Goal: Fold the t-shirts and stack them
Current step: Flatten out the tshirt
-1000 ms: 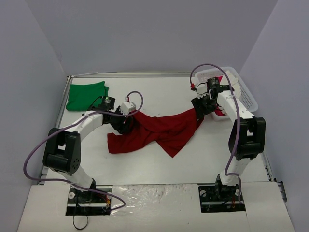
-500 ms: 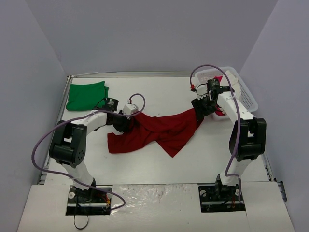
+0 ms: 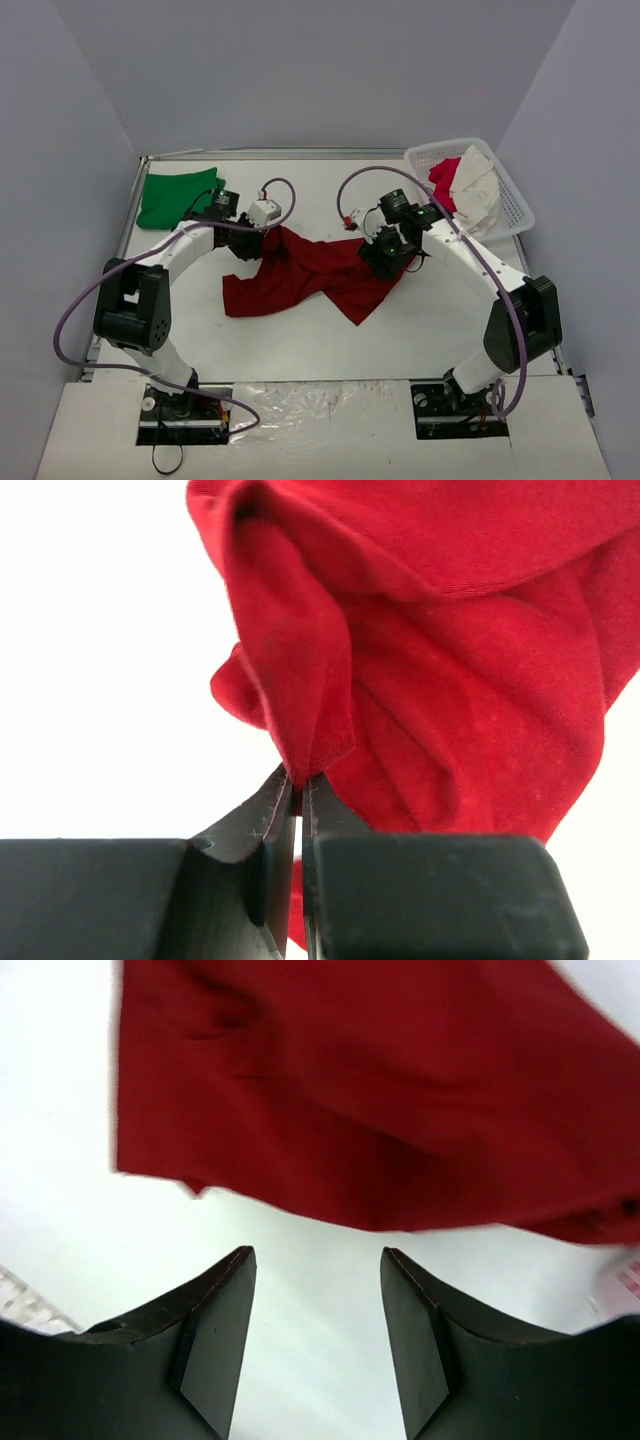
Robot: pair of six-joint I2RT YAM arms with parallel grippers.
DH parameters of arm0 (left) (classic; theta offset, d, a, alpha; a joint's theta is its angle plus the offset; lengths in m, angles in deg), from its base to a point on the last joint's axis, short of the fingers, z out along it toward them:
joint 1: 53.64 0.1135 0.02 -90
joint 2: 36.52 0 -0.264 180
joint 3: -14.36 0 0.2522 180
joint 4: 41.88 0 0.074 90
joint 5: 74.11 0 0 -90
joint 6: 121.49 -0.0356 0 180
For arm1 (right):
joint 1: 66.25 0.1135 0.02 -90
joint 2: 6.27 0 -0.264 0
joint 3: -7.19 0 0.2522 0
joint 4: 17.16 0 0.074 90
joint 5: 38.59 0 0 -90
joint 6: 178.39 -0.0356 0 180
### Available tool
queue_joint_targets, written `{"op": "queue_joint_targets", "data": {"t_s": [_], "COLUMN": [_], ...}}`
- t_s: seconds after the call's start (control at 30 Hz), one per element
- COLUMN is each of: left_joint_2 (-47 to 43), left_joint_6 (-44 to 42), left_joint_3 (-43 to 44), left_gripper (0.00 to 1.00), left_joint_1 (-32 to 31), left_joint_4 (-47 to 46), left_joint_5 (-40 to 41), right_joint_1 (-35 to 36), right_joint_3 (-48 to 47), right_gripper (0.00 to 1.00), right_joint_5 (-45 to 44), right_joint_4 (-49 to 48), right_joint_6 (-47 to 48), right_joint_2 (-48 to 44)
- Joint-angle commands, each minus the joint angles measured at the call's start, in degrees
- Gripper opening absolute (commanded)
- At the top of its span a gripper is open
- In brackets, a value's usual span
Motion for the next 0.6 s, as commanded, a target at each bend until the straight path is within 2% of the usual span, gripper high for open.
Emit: {"op": "queue_joint_targets", "data": {"t_s": [0.0,0.13,0.3,0.57], "left_joint_2": [-3.1,-3.2,-3.2,-4.0], "left_joint_6": [-0.4,1.3,1.4,1.8], "left_joint_3": [1.8,1.1,1.3,1.8], "left_gripper": [0.02,0.02,0.02,0.02], "left_joint_1": [0.9,1.0,1.1,2.2], "left_joint_4": [2.7,1.9,2.5,2.5], "left_joint_5": [1.2,1.1,2.0,2.8], "right_joint_1": [5.2,10.6,11.9,12.2], "right_joint_3": [3.3,5.7,6.4,6.4], "right_gripper": [0.49,0.48,0.48,0.48], "right_joint_5": [-3.0,-3.4,-5.1,-1.7], "right_joint_4": [5.5,6.3,6.8,5.8], "right_joint_6": [0.7,0.4,2.1,4.2], "right_joint_2": [-1.9,-1.6,0.3,5.4]}}
